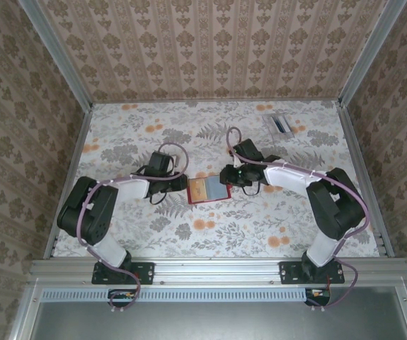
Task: Put the credit cards into the card holder
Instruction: Insert the credit card into the card slot, then close the card holder at the center of the table.
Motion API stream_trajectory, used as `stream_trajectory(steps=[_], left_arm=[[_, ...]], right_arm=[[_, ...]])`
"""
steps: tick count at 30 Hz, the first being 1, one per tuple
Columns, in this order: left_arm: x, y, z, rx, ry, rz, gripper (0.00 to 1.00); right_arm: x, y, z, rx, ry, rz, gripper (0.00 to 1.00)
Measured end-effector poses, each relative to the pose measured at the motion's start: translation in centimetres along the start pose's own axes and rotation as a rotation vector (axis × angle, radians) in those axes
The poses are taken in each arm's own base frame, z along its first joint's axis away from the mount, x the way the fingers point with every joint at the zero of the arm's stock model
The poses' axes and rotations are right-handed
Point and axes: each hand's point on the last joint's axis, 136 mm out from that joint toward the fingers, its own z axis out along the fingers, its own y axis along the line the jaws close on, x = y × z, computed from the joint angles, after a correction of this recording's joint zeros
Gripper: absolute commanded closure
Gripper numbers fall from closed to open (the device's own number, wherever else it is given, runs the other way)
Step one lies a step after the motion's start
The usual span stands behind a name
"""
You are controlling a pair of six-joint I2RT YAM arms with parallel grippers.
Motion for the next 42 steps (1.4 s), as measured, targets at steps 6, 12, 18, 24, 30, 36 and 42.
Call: stream_trajectory(steps=[6,12,18,24,30,36,42], left_arm=[[-0.9,-0.7,-1.7,0.015,-0.055,0.037,0.58],[-0.5,-1.7,-3.0,0.043,-0.072,0.035,0.52],[2.0,-2.4,-4.5,0.071,-0.022,0.03,0.45],[3.4,-2.9,-4.4,0.084,0.034,0.036,0.43],[5.0,-2.2,-2.7,0.075,0.116,0.014,0.48],[4.5,-3.1,-1.0,0.12,0.151,-0.023,0.49],[3.7,-4.1,-0.3,0.182,0.142,-0.06,0.48]], right_arm=[[1.3,-1.1,0.2,0.064,0.056,-0.048,0.59],[1.6,-2.4,0.0,0.137,0.064,-0.081,0.52],[1.6,-4.0,-0.4,0.231,0.061,-0.112,0.52],[0.5,-4.2,-0.8,0.265,0.026,-0.122,0.55],[-0.2,-4.1,-1.1,0.273,0.012,-0.148,0.74],[-0.5,-3.9,-0.5,0.254,0.021,-0.155,0.88],[0.1,-3.2,0.9,0.181,0.06,-0.14,0.96]])
